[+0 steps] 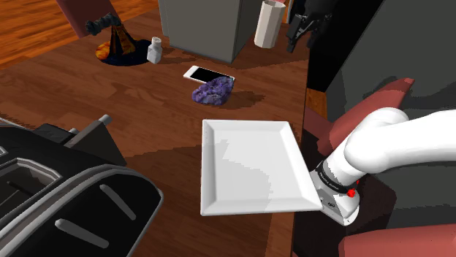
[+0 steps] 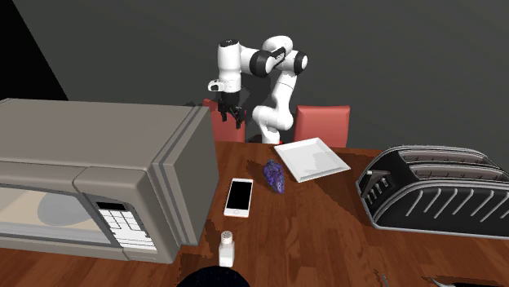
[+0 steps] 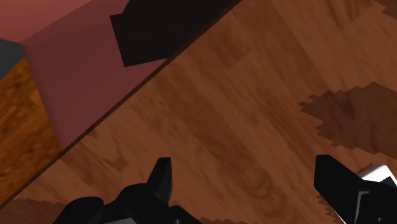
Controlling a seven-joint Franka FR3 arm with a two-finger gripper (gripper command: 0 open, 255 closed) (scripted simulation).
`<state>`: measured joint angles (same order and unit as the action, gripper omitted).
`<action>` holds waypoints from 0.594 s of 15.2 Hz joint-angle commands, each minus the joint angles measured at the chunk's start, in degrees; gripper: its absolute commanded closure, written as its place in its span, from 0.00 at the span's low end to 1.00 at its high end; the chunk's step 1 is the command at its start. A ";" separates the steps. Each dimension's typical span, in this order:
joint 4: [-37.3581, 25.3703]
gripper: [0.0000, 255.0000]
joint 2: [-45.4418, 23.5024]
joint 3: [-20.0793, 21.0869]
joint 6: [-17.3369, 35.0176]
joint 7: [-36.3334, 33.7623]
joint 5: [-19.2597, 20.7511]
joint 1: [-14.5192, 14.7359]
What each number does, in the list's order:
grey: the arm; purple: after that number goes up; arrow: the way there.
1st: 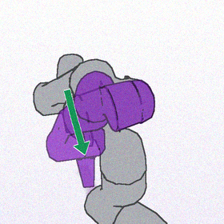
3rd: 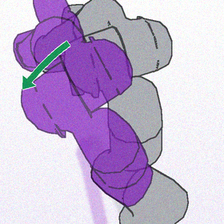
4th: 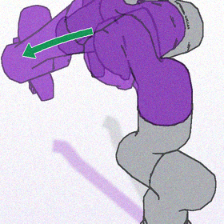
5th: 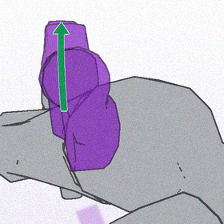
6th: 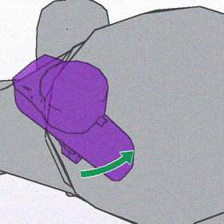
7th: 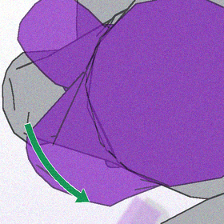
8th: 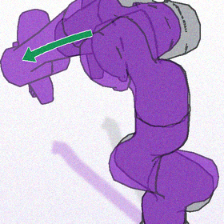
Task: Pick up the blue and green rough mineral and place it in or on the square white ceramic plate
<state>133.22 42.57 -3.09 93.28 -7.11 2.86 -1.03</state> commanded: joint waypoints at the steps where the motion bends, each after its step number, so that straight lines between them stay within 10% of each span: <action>1: 0.00 0.00 0.00 0.00 0.00 0.00 0.00 0.00; 9: -11.35 0.00 -16.90 3.06 0.15 7.76 -2.57 7.03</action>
<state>123.34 27.61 -0.45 93.69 -0.44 0.57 5.17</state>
